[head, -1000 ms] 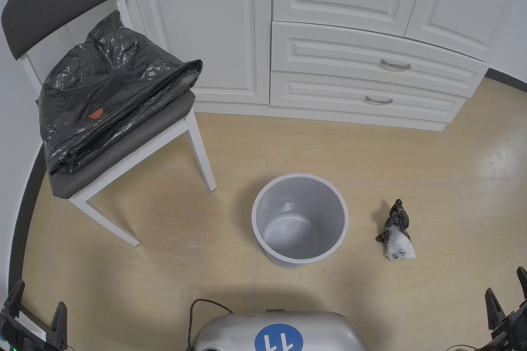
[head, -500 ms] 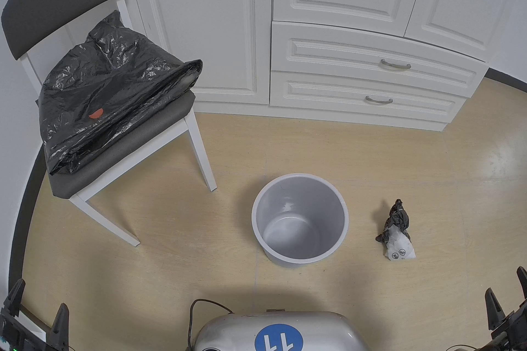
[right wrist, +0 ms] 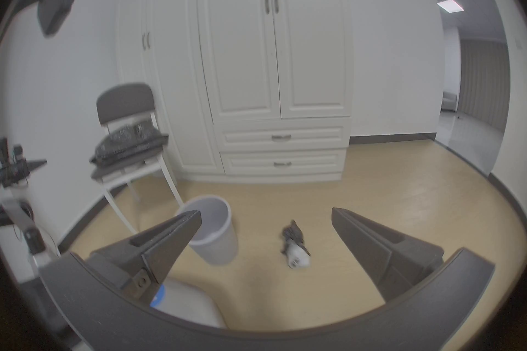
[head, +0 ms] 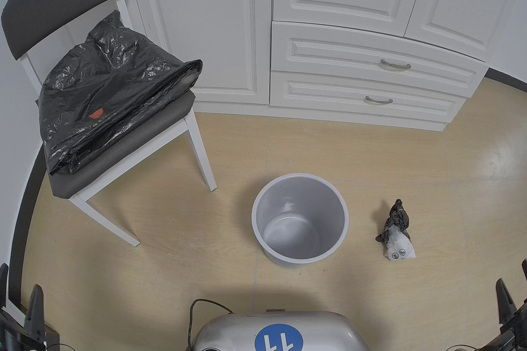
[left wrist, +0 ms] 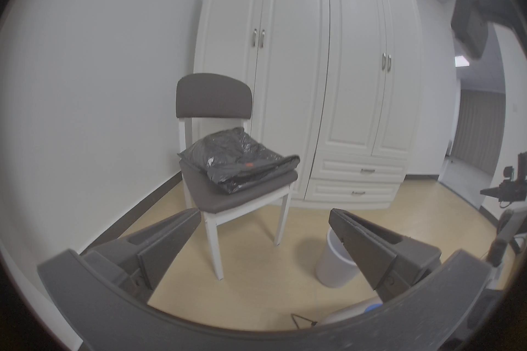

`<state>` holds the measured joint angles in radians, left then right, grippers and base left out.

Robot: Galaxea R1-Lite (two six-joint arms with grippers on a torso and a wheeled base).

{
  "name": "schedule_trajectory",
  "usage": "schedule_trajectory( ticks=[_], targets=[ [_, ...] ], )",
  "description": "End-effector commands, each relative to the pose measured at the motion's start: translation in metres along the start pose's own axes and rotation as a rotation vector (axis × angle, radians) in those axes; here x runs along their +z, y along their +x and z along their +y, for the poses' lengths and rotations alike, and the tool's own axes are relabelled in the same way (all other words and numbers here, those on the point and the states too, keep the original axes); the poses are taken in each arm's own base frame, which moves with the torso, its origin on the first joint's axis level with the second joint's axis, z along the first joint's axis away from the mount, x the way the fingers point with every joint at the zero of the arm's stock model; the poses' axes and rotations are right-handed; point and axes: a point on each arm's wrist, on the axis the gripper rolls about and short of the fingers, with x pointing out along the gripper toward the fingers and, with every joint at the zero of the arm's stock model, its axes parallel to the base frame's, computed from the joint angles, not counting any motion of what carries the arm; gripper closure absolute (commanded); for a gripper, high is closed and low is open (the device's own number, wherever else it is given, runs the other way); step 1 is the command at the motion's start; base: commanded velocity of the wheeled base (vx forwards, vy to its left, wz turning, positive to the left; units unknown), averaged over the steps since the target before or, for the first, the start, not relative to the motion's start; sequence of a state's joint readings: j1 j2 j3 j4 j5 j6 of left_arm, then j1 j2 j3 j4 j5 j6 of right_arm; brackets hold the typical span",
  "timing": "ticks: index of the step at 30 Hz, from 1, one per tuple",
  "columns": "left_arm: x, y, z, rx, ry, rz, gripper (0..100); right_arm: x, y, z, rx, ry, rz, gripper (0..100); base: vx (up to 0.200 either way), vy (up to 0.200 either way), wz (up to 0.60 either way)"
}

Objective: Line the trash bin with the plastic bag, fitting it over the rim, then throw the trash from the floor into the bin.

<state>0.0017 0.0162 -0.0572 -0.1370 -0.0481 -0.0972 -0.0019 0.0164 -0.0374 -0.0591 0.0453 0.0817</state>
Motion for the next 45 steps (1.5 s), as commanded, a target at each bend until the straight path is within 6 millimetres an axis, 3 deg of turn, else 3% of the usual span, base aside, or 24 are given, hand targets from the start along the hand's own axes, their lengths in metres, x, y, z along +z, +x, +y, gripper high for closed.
schedule_trajectory(
  ticks=[1,4,8,9,10,16,21,26,34,39,45],
  targets=[
    [0.036,-0.005,-0.004,-0.035,0.094,-0.047,0,0.059,0.003,0.006,0.094,-0.007,-0.041,0,0.0,0.0,0.0],
    [0.064,0.001,-0.005,-0.049,0.092,0.042,0,0.079,0.021,0.008,0.117,-0.03,0.039,0,0.0,0.0,0.0],
    [0.094,0.028,-0.007,0.0,0.104,0.256,0,0.104,0.056,0.01,0.192,-0.088,0.146,0,0.0,0.0,0.0],
    [0.094,0.028,-0.007,0.0,0.104,0.256,0,0.104,0.056,0.01,0.192,-0.088,0.146,0,0.0,0.0,0.0],
    [0.101,0.048,-0.006,0.035,0.143,0.351,0,0.117,0.08,0.011,0.191,-0.104,0.194,0,0.0,0.0,0.0],
    [0.103,0.103,-0.001,0.171,0.334,0.551,0,0.141,0.13,0.015,0.254,-0.166,0.256,0,0.0,0.0,0.0],
    [0.096,0.131,0.002,0.216,0.451,0.637,0,0.139,0.129,0.028,0.39,-0.171,0.224,0,0.0,0.0,0.0],
    [0.09,0.147,0.004,0.209,0.476,0.682,0,0.138,0.125,0.04,0.491,-0.176,0.176,0,0.0,0.0,0.0],
    [0.088,0.161,0.008,0.229,0.513,0.697,0,0.134,0.128,0.051,0.497,-0.168,0.192,0,0.0,0.0,0.0],
    [0.086,0.165,0.01,0.222,0.576,0.721,0,0.134,0.141,0.058,0.464,-0.11,0.188,0,0.0,0.0,0.0],
    [0.075,0.186,0.032,0.363,0.615,0.789,0,0.134,0.154,0.062,0.395,-0.071,0.173,0,0.0,0.0,0.0]
  ],
)
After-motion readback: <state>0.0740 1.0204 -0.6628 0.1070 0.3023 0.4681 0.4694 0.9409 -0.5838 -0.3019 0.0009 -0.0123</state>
